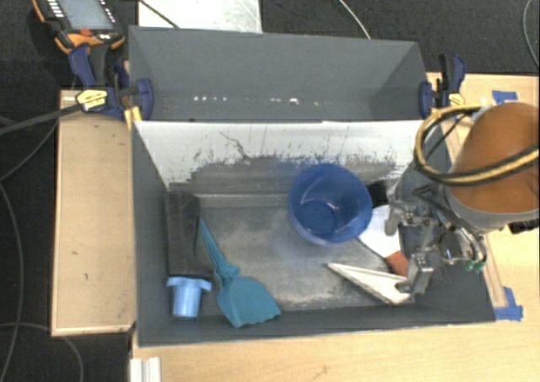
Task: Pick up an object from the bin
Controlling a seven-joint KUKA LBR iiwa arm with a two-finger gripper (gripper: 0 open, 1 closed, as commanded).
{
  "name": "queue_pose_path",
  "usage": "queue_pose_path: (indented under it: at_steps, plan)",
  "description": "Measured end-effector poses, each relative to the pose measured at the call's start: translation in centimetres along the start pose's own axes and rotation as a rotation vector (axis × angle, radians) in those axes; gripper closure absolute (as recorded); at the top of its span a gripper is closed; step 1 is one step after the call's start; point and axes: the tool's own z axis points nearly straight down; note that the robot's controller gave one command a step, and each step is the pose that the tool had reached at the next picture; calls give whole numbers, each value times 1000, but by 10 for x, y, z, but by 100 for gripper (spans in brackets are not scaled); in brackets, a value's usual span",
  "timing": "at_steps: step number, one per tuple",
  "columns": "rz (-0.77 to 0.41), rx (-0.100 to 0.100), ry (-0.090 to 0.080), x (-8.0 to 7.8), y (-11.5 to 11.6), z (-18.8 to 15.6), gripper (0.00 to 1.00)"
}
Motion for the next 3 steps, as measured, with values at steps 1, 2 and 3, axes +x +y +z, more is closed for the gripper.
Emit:
queue_pose_path:
  at_steps: [1,2,3]
  plan:
    - [-5,1,-8,-2,0,-4,0]
    - [-493,2,-11,-91,50,95,0]
    - [-390,4,-17,-105,37,51,0]
